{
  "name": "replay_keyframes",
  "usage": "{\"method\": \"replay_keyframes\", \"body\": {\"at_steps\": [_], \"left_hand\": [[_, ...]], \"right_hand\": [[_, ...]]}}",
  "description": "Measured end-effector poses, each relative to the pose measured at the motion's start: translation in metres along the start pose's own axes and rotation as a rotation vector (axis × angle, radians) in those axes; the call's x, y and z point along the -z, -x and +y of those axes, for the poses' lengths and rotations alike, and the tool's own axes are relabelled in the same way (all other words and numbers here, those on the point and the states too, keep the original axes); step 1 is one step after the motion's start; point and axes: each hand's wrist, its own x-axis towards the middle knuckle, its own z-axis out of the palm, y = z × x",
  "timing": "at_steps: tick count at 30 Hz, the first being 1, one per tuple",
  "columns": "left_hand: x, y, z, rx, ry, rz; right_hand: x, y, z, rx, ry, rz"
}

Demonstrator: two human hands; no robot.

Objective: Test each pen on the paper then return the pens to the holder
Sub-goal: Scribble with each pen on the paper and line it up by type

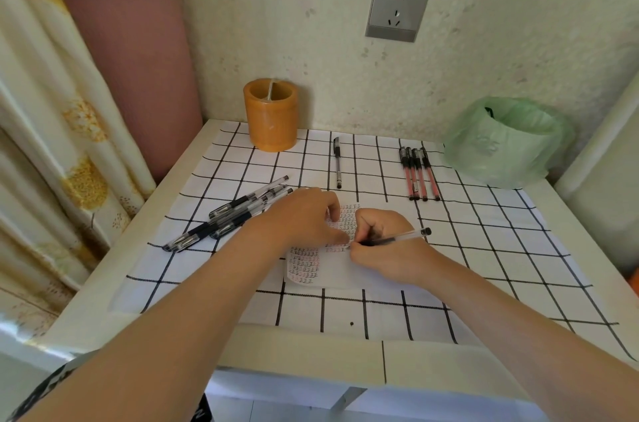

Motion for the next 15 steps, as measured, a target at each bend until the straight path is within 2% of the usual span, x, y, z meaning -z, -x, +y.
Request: {"method": "replay_keyframes", "body": {"at_steps": [15], "left_hand": [[-0.0007, 0.0004, 0.0002, 0.005, 0.004, 0.007]], "right_hand": [[-0.0003, 0.0029, 0.0015, 0.010, -0.003, 0.000]]}}
